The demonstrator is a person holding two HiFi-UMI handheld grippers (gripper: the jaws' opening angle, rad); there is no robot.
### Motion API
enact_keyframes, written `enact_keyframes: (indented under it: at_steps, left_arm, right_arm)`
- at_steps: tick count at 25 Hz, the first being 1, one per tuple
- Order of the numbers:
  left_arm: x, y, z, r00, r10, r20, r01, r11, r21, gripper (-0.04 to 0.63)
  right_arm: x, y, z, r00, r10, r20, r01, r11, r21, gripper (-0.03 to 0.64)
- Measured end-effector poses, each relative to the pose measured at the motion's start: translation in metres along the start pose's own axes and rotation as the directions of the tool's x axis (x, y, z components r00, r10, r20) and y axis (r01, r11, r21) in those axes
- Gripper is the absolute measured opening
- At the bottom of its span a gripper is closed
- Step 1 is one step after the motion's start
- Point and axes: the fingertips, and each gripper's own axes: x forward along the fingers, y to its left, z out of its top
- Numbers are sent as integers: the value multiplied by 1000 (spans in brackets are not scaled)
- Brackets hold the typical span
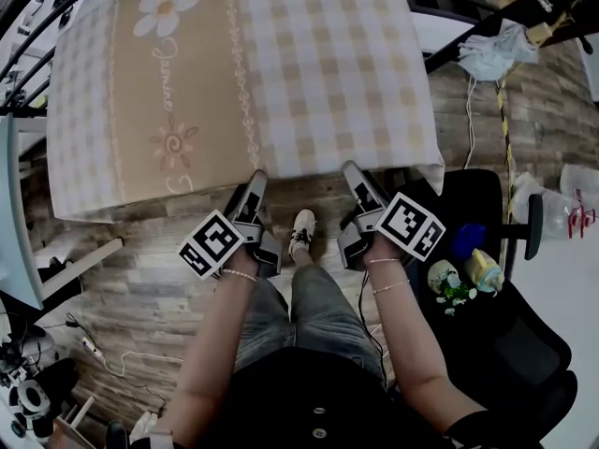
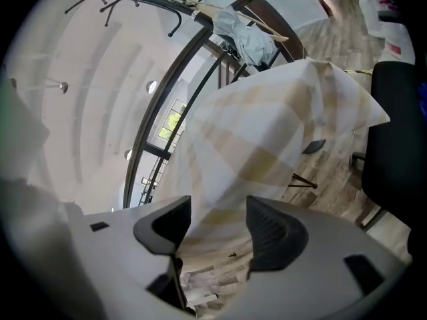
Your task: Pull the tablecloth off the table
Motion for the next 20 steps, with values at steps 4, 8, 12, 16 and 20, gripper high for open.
enact_keyframes:
  at_steps: [4,8,12,16,20]
  left_arm:
    - [10,-1,8,1000,6,14,-6,1000,-8,284]
    - [14,-4,11,999,-31,12,31,999,-32,282]
    - [11,-1,6,999,-42,-24,42,999,30,282]
    - [13,-1,7,998,-46,-35,47,998,38,282]
    - [22,-5,18,999,-41,-35,43,997,61,273]
  right_arm:
    - [12,-2,11,1000,-19,23,18,999,37,239]
    - [17,0,18,999,-12,41,10,999,47,240]
    - [11,-7,10,999,4,49,-6,999,47,241]
    - [11,-7,9,998,16,65,-19,998,53,228]
    - [19,-1,15,995,32,95,-37,998,59,202]
